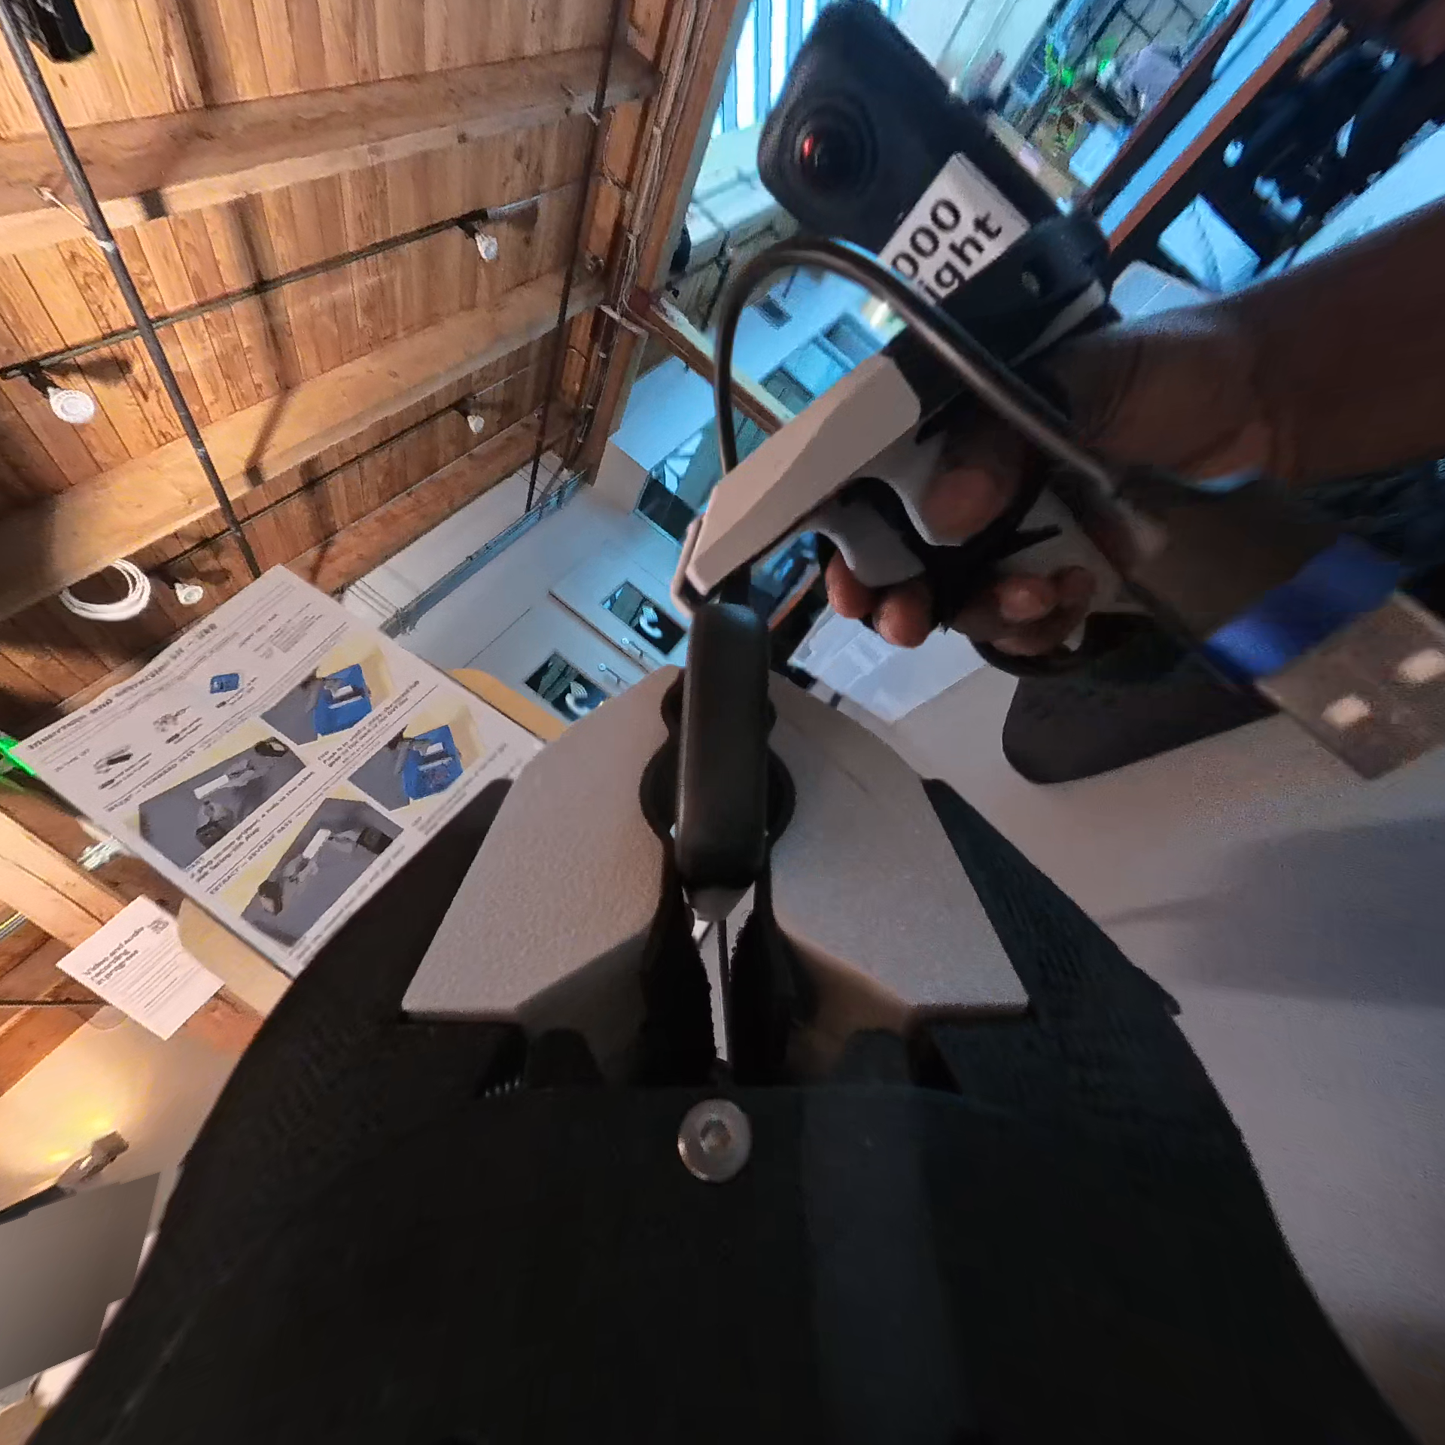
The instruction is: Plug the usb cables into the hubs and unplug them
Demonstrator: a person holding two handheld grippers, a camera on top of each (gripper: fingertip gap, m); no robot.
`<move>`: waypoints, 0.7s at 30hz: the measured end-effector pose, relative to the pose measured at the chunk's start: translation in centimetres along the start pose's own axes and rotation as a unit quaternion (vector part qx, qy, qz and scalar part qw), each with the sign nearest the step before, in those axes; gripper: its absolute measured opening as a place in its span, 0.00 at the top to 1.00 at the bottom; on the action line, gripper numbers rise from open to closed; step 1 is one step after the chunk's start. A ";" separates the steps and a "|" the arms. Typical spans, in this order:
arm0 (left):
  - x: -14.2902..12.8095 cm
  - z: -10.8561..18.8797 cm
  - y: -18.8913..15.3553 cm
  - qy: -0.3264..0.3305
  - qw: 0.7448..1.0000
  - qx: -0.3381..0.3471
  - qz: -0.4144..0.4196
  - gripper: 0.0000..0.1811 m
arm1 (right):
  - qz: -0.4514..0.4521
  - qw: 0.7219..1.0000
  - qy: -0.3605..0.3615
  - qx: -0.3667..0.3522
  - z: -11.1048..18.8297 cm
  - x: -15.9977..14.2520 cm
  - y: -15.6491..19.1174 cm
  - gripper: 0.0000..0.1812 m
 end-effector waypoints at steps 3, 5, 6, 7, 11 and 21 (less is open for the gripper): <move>0.3 0.2 0.2 -0.032 0.999 -0.002 0.018 0.93 | 0.056 0.998 0.025 0.010 -0.1 1.1 0.6 0.99; 0.3 -0.1 -0.2 -0.012 1.000 -0.009 0.009 0.93 | 0.043 0.998 0.035 0.015 0.7 0.8 -0.1 0.99; 0.2 -0.3 -0.3 0.004 1.000 -0.012 0.002 0.93 | 0.022 0.999 0.031 0.016 0.9 0.4 -0.4 0.99; 0.0 -0.3 -0.4 0.010 1.000 -0.009 -0.008 0.93 | 0.011 1.000 0.022 0.014 0.9 0.1 -0.4 0.99; 0.1 0.0 -0.1 -0.023 1.000 -0.007 0.012 0.93 | 0.058 0.998 0.025 0.015 0.4 1.0 0.6 0.99; -0.6 1.1 1.8 -0.020 0.998 0.031 0.055 0.93 | 0.094 0.982 0.053 -0.157 8.4 5.1 -0.9 0.99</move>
Point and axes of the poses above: each gripper's, where its closed fingertips meet, z back along the fingers, x out of its top, y = z × x across the jaws, the point moved 10 cm from there along z, back along the fingers, and after that the axes turned 5 degrees about z, right-handed, at the moved point
